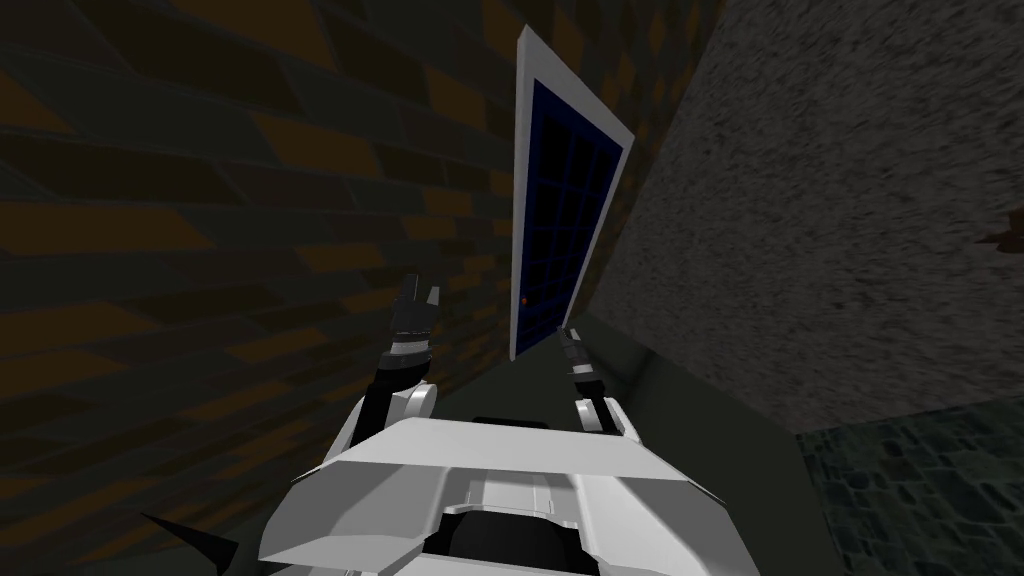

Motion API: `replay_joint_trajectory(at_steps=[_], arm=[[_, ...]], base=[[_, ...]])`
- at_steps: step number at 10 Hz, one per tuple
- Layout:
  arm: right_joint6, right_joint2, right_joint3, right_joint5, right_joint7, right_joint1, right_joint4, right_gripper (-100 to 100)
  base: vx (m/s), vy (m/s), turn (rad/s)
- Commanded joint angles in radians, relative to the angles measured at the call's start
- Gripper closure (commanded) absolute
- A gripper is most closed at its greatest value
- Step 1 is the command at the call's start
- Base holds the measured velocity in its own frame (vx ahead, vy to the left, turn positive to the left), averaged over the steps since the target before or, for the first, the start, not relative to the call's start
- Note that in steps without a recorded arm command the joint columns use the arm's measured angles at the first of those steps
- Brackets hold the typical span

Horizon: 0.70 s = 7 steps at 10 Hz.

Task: Pull the door open

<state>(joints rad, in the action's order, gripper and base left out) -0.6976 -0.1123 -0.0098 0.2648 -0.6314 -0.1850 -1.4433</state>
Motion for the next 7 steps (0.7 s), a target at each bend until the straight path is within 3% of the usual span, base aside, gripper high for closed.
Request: replay_joint_trajectory(at_steps=[1,7], arm=[[-0.016,-0.001,-0.002,0.012,-0.033,0.014,0.046,-100],[-0.068,-0.008,-0.012,0.053,-0.142,0.07,0.214,-100]], base=[[0.092,-0.025,0.117],[0.094,-0.027,0.101]])
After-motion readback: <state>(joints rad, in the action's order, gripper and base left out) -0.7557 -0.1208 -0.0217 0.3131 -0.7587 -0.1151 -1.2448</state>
